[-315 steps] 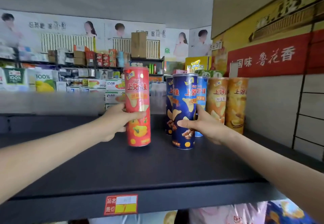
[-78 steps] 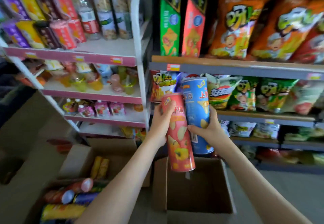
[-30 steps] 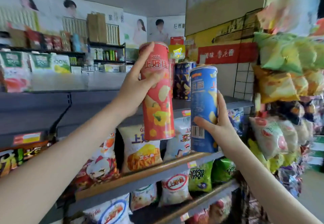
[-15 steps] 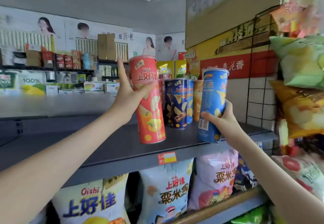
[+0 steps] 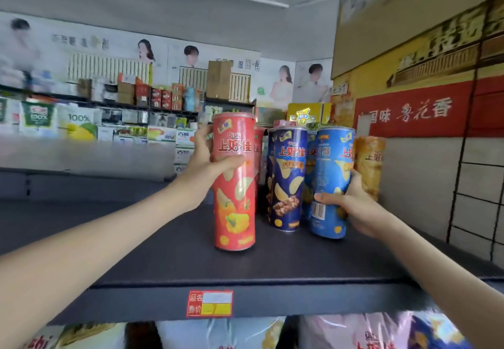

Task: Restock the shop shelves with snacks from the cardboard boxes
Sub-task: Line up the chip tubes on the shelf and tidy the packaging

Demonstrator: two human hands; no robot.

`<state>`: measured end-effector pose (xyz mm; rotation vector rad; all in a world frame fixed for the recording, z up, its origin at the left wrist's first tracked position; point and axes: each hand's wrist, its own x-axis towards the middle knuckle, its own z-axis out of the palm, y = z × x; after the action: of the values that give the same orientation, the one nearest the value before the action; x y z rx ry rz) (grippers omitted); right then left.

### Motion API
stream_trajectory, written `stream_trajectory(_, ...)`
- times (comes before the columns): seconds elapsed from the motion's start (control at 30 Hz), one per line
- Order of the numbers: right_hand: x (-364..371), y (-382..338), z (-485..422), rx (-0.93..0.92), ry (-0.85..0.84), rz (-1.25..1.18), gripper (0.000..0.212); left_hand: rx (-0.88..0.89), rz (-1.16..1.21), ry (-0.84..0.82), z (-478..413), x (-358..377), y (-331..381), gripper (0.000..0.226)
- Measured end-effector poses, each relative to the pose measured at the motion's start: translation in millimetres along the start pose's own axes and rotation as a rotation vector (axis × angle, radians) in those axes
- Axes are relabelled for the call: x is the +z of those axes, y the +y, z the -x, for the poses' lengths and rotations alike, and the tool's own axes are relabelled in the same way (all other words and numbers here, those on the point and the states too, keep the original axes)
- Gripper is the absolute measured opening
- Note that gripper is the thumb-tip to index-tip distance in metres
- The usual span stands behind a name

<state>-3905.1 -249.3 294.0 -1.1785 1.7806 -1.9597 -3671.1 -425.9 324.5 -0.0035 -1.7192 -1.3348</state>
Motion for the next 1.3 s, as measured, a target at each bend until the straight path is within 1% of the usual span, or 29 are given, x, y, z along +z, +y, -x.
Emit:
stream_trajectory(0.07, -8, 3, -7, 0.021, -0.014, 0.002, 0.085, -0.028, -0.002, -0.036, 2, 0, -2, 0.078)
stream_trajectory(0.13, -13, 4, -8, 0.039, -0.024, 0.081, 0.092, -0.067, -0.017, -0.037, 8, -1, -6, 0.071)
stream_trajectory(0.2, -14, 4, -5, 0.063, -0.042, 0.171, 0.099, -0.103, -0.057, -0.005, 13, -3, -7, 0.071)
stream_trajectory(0.3, -14, 3, -3, 0.067, -0.033, 0.185, 0.080, -0.138, -0.246, -0.008, 23, -7, -3, 0.081)
stream_trajectory(0.4, -8, 1, -4, 0.053, 0.019, 0.235, 0.074, -0.242, -0.411, -0.041, 33, -9, -3, 0.090)
stream_trajectory(0.47, -3, 1, -5, 0.056, 0.044, 0.241, 0.070, -0.296, -0.473, -0.062, 36, -8, -7, 0.086)
stream_trajectory(0.6, -5, 1, -6, 0.116, -0.024, 0.293, 0.046, -0.312, -0.484, -0.067, 31, -6, -13, 0.076)
stream_trajectory(0.67, -8, -1, -6, 0.147, -0.057, 0.290, 0.048, -0.328, -0.466, -0.063, 26, -4, -17, 0.068)
stream_trajectory(0.73, -7, -2, -5, 0.156, -0.027, 0.276, 0.053, -0.347, -0.450, -0.054, 21, -2, -21, 0.070)
stream_trajectory(0.87, 1, -1, -7, 0.113, 0.089, 0.316, 0.041, -0.395, -0.465, -0.008, 8, 5, -28, 0.063)
stream_trajectory(1.0, 0, 7, -10, 0.110, 0.072, 0.308, 0.046, -0.385, -0.530, 0.025, -3, 9, -38, 0.061)
stream_trajectory(1.03, 0, 9, -9, 0.106, 0.076, 0.306, 0.053, -0.371, -0.559, 0.033, -3, 10, -40, 0.062)
stream_trajectory(1.13, 6, 18, -11, 0.024, 0.154, 0.299, 0.085, -0.315, -0.638, 0.026, 3, 18, -44, 0.066)
stream_trajectory(1.2, 10, 22, -12, -0.050, 0.184, 0.351, 0.096, -0.291, -0.679, 0.008, 7, 24, -46, 0.069)
stream_trajectory(1.3, 16, 25, -15, -0.094, 0.156, 0.423, 0.114, -0.290, -0.736, 0.024, 7, 26, -50, 0.067)
